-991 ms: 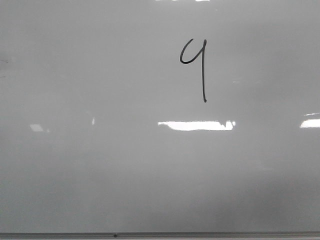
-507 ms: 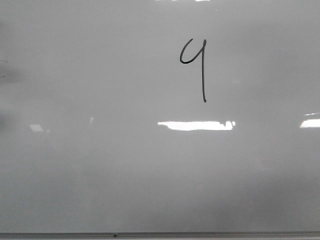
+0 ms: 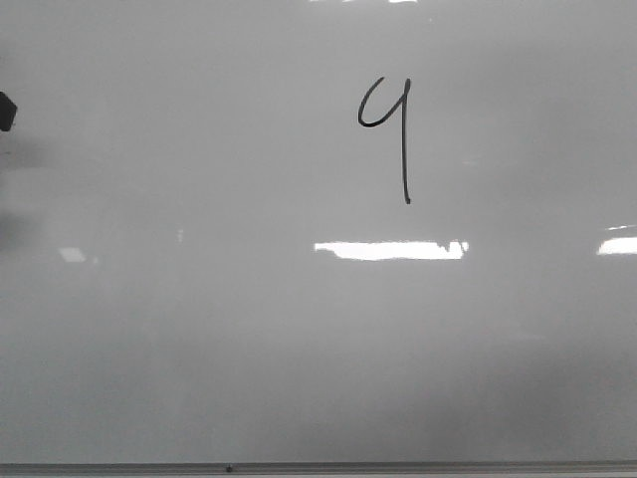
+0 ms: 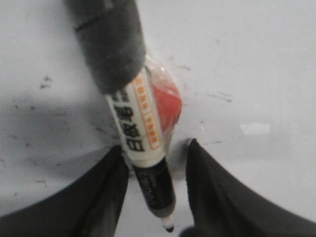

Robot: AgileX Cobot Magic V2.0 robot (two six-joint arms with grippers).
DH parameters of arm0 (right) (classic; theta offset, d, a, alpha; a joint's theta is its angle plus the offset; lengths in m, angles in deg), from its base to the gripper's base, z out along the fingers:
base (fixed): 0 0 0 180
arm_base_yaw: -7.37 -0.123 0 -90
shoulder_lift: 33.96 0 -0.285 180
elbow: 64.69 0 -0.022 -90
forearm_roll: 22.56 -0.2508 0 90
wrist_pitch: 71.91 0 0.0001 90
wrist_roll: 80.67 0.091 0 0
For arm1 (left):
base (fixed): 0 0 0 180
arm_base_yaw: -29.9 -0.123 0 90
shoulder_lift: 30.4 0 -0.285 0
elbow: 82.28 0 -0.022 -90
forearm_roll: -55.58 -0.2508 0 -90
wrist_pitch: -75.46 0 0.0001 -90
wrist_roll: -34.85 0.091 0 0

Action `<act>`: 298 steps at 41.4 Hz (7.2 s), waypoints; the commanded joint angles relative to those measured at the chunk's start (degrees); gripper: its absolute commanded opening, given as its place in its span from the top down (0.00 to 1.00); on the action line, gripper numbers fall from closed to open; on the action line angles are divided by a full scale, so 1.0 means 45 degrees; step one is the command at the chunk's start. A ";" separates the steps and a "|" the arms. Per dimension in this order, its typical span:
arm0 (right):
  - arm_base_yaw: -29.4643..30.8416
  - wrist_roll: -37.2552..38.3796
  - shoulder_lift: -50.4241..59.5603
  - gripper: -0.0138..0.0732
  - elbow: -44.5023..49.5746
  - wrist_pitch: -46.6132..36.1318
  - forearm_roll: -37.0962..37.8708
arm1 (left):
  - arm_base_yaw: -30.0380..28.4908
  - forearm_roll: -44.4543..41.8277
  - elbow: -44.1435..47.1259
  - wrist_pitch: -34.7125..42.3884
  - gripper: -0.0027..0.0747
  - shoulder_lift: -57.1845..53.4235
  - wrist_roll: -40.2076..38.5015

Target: Write number 9 on whiteboard

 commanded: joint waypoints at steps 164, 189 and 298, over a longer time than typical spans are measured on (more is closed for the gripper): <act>0.0113 0.5790 0.4710 0.92 0.0121 0.0942 0.2607 | -0.1033 0.4760 1.1038 0.3305 0.99 -1.9136 0.5047; 0.0113 0.5790 0.4710 0.92 0.0121 0.0942 0.2607 | -0.1033 0.4809 1.1038 0.3513 0.99 -1.9136 0.5002; 0.3513 0.5836 1.1903 0.92 1.2125 -1.4307 0.1661 | -0.1033 0.4809 1.1038 0.3513 0.99 -1.9136 0.5002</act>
